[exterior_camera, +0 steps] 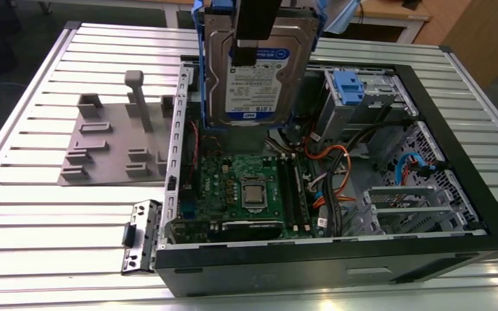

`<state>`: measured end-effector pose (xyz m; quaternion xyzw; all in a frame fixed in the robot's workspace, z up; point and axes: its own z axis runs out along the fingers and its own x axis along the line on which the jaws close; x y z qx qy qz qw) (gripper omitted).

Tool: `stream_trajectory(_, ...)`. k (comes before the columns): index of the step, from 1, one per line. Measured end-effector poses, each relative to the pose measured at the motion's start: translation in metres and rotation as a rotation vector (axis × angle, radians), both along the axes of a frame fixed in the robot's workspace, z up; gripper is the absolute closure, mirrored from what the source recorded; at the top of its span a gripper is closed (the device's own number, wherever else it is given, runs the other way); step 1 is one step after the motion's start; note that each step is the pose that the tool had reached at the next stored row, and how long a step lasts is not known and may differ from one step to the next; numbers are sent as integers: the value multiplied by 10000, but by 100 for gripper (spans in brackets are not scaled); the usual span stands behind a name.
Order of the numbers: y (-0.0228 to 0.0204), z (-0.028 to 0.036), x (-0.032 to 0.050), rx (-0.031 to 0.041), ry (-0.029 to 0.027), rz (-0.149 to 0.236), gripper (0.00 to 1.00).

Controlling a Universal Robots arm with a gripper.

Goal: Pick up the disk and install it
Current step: 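Pick up the disk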

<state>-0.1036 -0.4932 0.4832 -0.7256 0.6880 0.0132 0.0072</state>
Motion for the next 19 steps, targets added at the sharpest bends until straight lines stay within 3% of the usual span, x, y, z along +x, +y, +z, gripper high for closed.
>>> stream_trajectory(10, -34, 0, 4, 0, 0, 0, 64)
stream_trajectory(19, -92, 0, 5, 0, 0, 0, 64)
